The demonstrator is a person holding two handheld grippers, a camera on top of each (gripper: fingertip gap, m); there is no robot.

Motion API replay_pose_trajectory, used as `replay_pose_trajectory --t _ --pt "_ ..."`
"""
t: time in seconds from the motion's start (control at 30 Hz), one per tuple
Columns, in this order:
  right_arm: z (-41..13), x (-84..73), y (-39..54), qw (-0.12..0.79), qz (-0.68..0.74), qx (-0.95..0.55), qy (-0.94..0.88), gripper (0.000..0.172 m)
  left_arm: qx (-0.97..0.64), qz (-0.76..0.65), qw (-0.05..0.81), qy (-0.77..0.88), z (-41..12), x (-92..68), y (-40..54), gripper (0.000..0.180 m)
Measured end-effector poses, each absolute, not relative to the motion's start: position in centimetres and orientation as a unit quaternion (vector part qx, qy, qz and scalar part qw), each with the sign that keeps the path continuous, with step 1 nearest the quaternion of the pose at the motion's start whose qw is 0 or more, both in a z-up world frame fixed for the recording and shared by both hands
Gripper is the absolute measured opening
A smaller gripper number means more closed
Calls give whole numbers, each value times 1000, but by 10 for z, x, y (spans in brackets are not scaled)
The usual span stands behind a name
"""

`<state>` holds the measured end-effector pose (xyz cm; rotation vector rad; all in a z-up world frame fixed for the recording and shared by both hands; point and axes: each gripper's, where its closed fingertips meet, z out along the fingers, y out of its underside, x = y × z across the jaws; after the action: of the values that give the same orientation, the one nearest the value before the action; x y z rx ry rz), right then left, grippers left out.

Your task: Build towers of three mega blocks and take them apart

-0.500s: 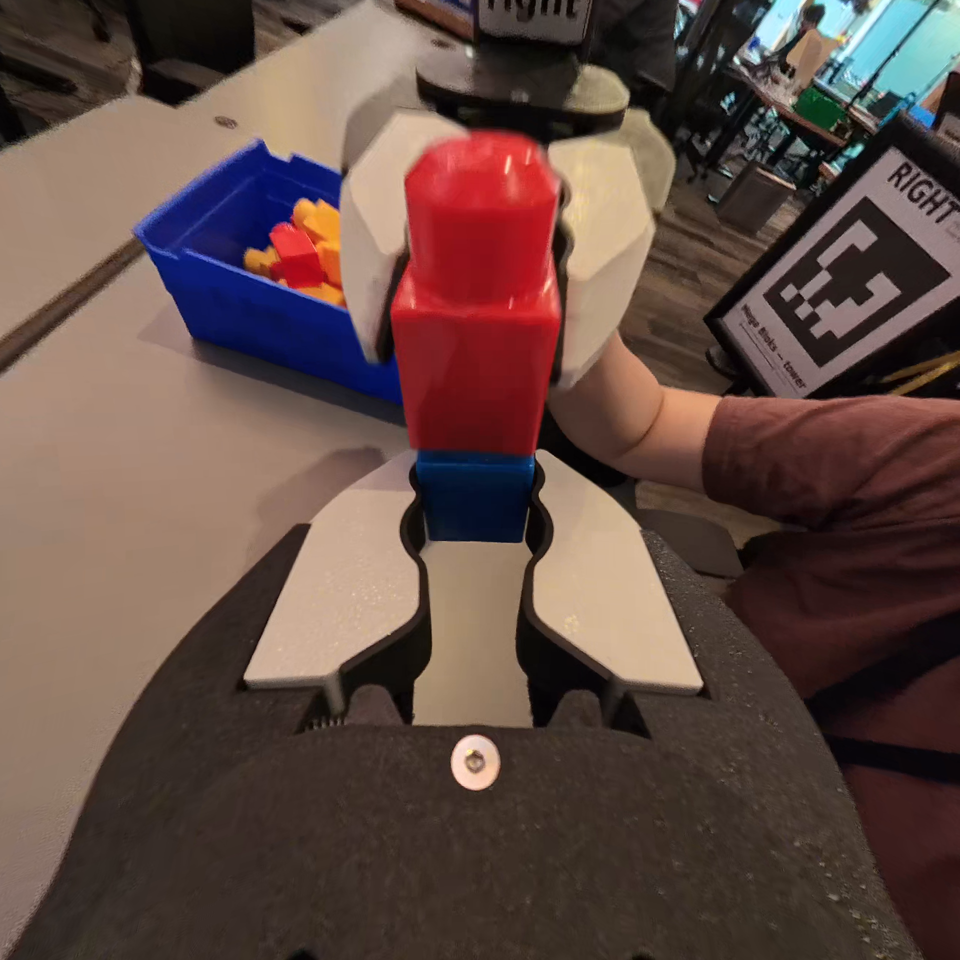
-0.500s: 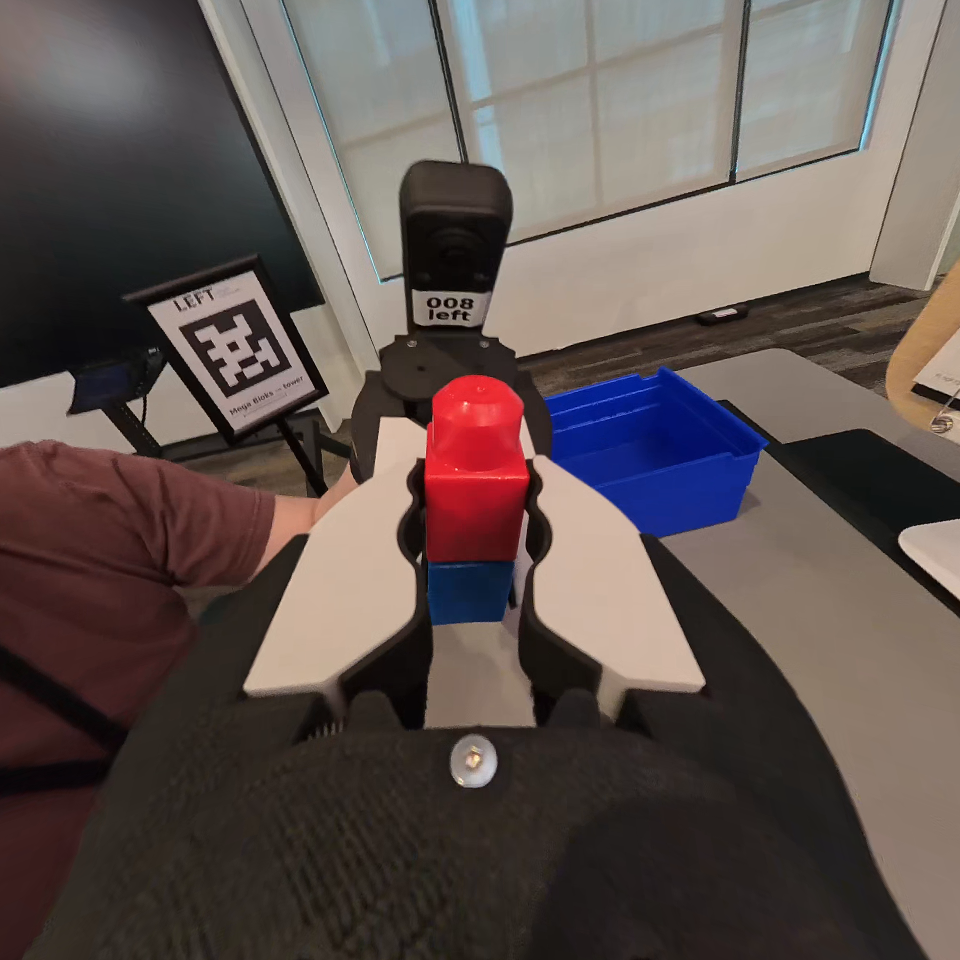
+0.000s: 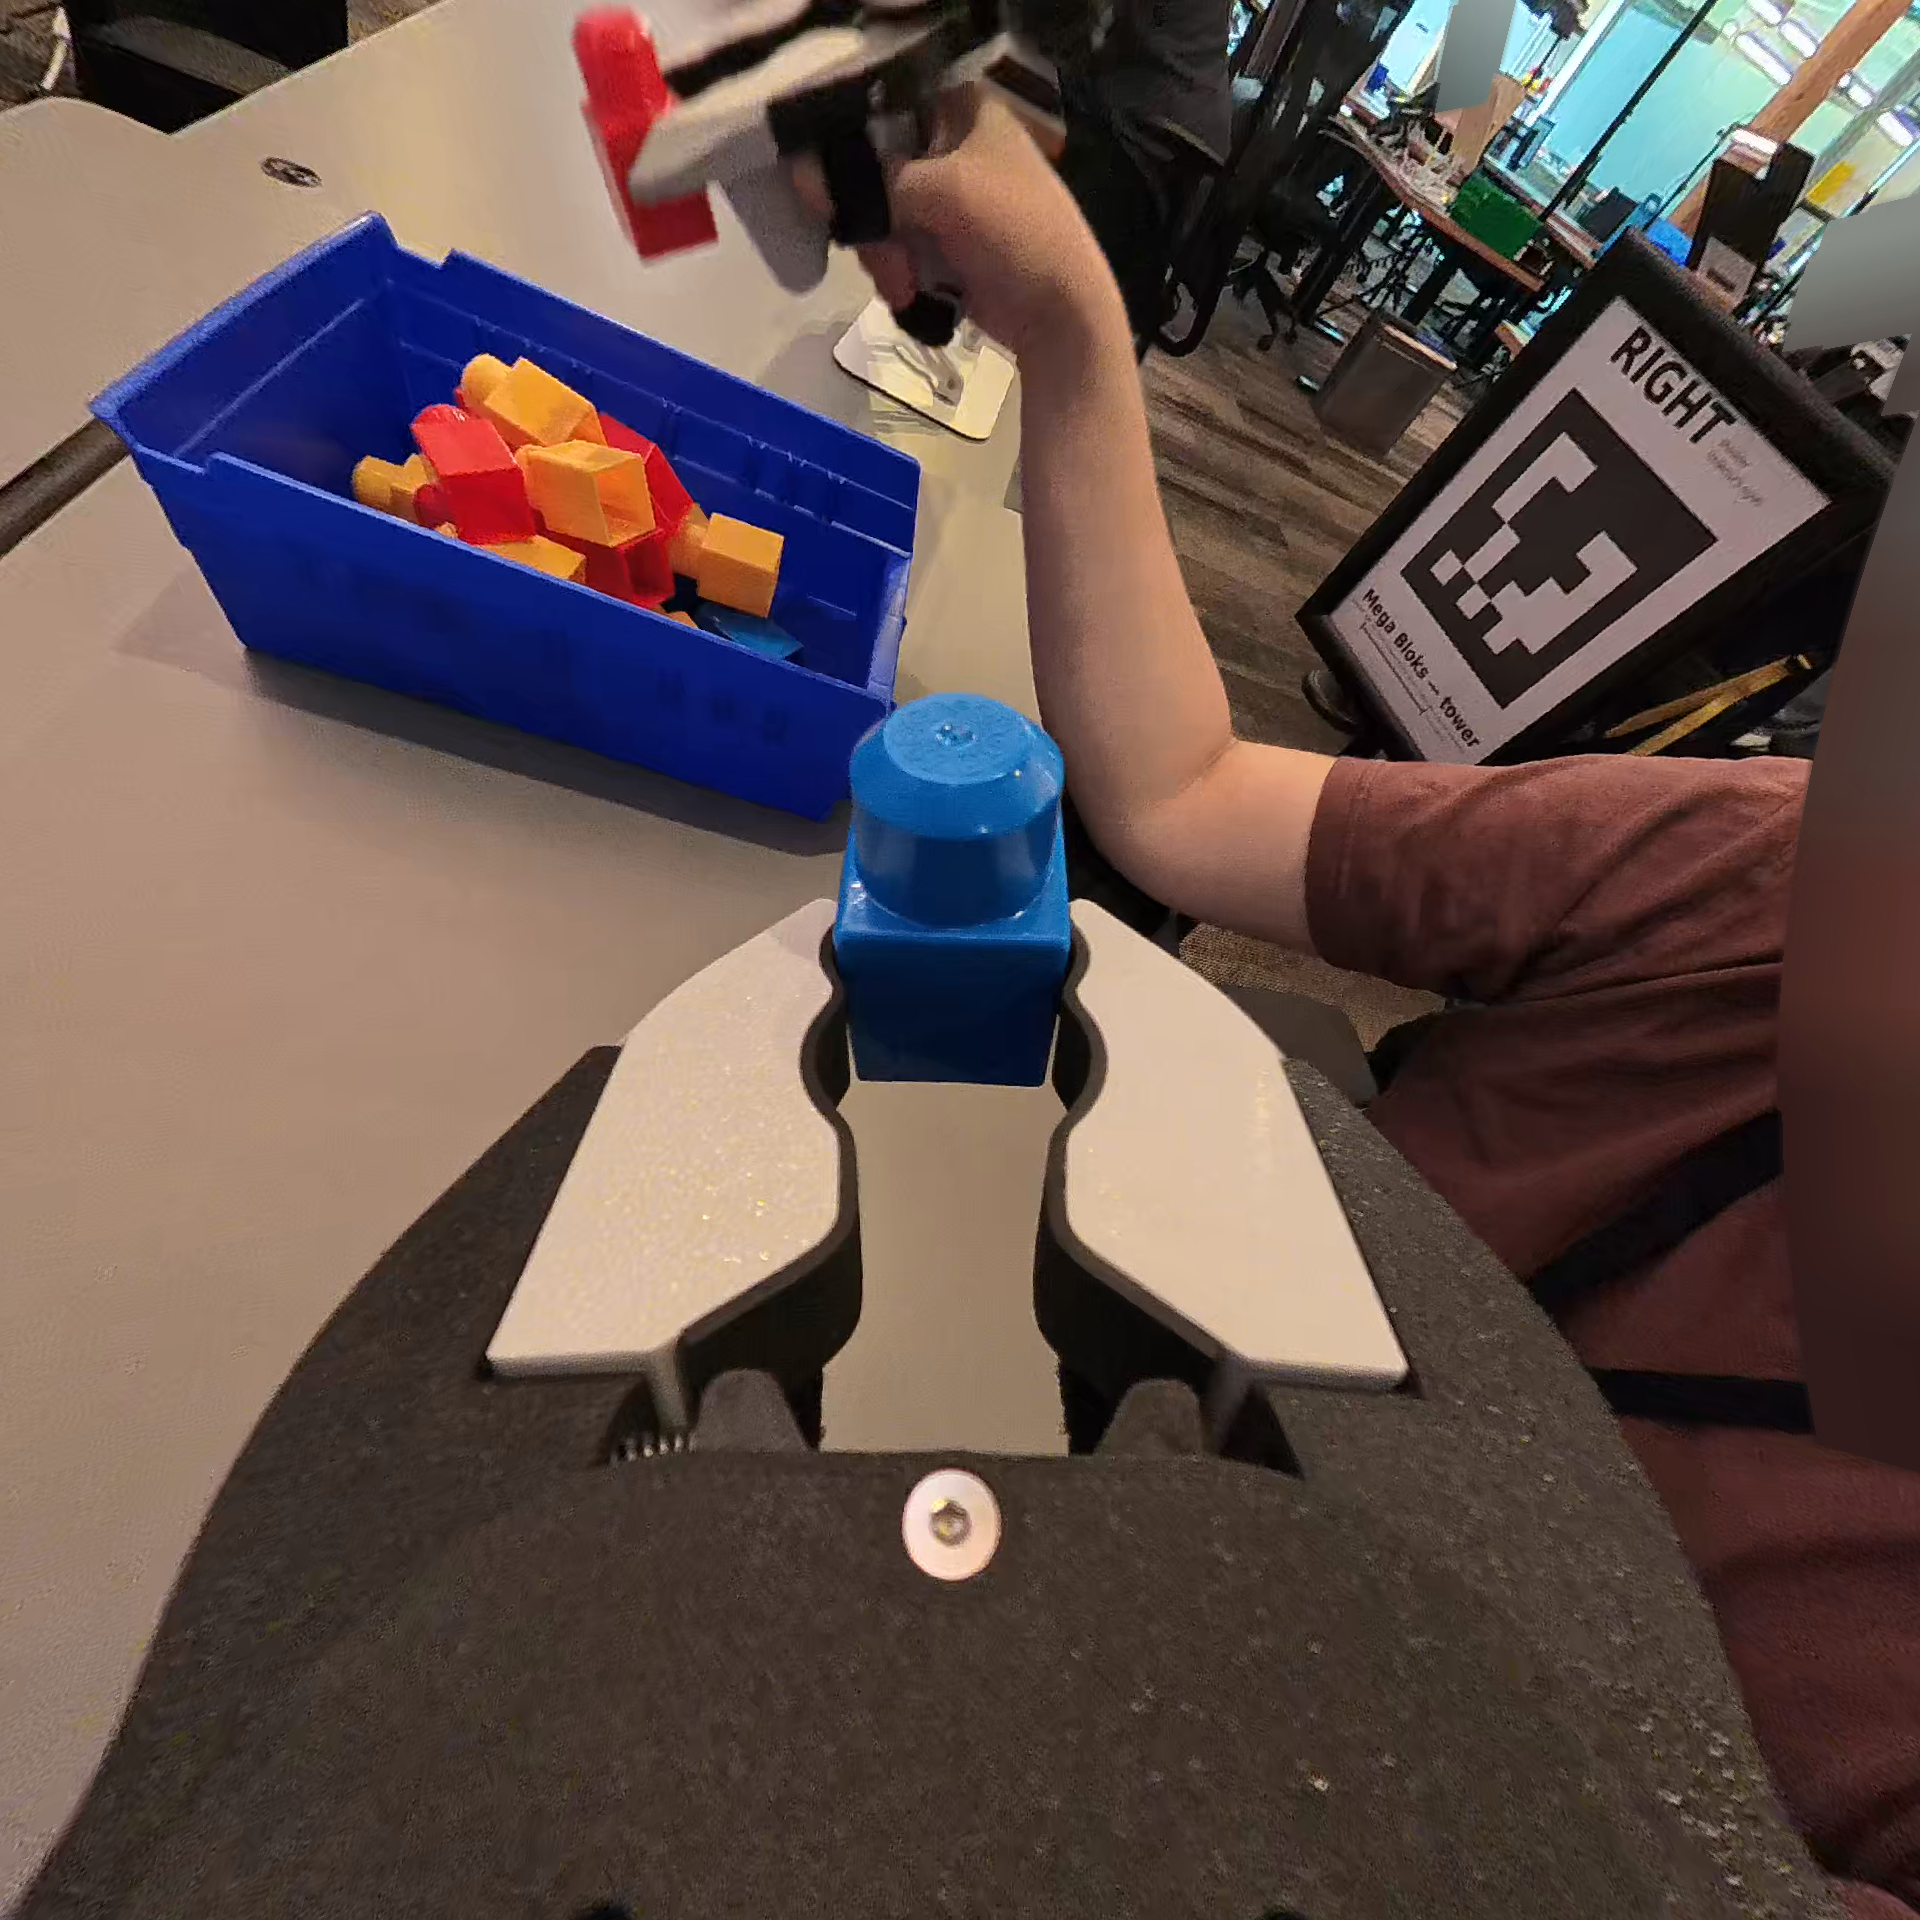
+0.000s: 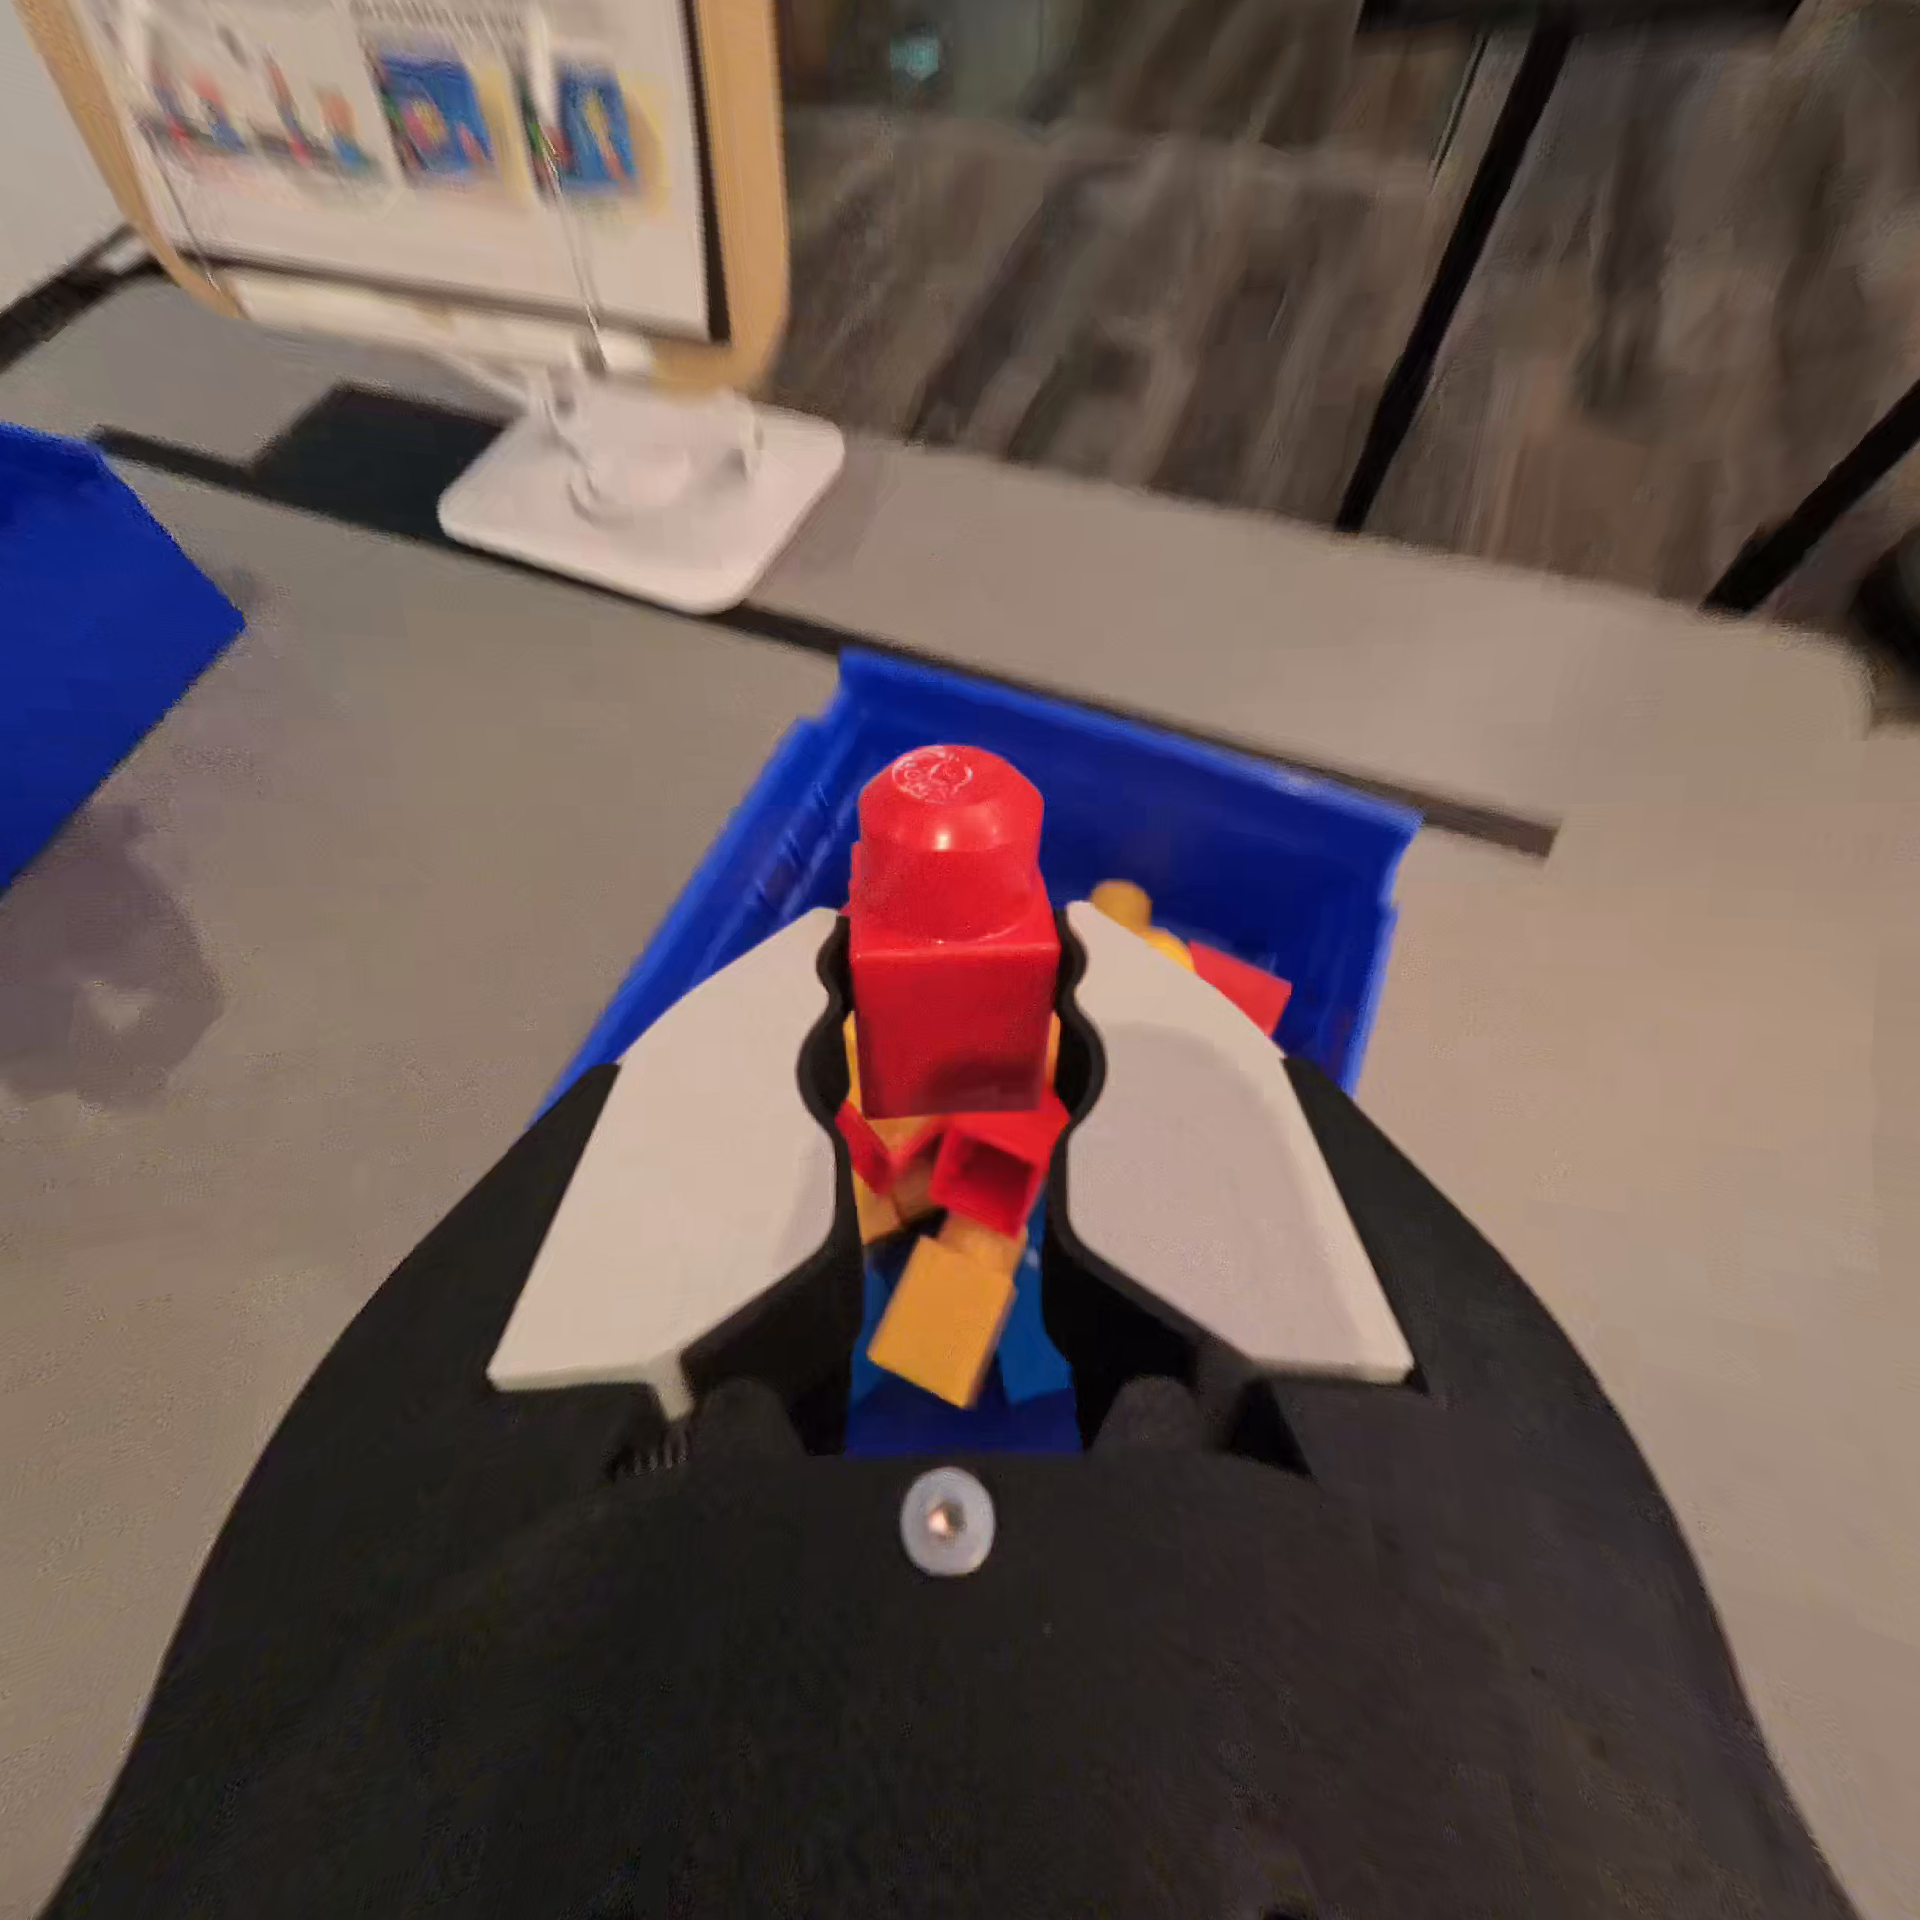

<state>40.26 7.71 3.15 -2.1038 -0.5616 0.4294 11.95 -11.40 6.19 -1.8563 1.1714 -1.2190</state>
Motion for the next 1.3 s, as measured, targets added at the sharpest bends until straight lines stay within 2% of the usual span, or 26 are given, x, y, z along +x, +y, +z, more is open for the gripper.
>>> replay_pose_trajectory --t 0.13,0.23,0.3,0.37,0.43,0.5,0.57,0.7,0.8,0.93,0.97,1.03,1.07,1.17,1.3 --pt "-36 417 99 358 160 -894 -218 37 -709 -471 296 434 59 118 -113 35" --pt "-47 417 112 358 130 -898 -220 41 -712 -473 288 431 56 117 -112 35" --pt "-15 404 113 418 107 -867 -249 52 -714 -472 286 431 56 114 -110 35" --pt "48 359 98 522 116 -782 -321 69 -714 -464 306 426 60 109 -105 35" --pt "113 285 48 629 153 -625 -436 83 -712 -473 300 423 64 104 -108 35" --pt "153 214 -28 694 192 -446 -532 85 -707 -492 293 416 70 100 -111 35" --pt "153 158 -89 692 205 -340 -603 82 -700 -511 294 403 76 97 -112 35" --pt "113 98 -121 649 139 -308 -681 91 -673 -558 274 401 87 96 -124 35" --pt "99 78 -126 637 157 -305 -690 88 -664 -562 258 420 86 101 -134 35" --pt "93 73 -126 642 145 -290 -694 67 -666 -547 235 450 75 108 -143 36" --pt "95 76 -126 642 142 -289 -696 67 -658 -552 236 454 77 110 -144 36" --pt "108 97 -113 650 102 -306 -689 67 -637 -568 263 451 92 109 -145 55" --pt "119 119 -98 658 75 -329 -674 67 -630 -570 282 446 101 104 -144 62" --pt "127 218 -37 624 88 -497 -597 67 -626 -555 338 431 120 80 -141 65" --pt "35 336 28 458 60 -716 -523 67 -634 -527 397 405 136 48 -136 65"
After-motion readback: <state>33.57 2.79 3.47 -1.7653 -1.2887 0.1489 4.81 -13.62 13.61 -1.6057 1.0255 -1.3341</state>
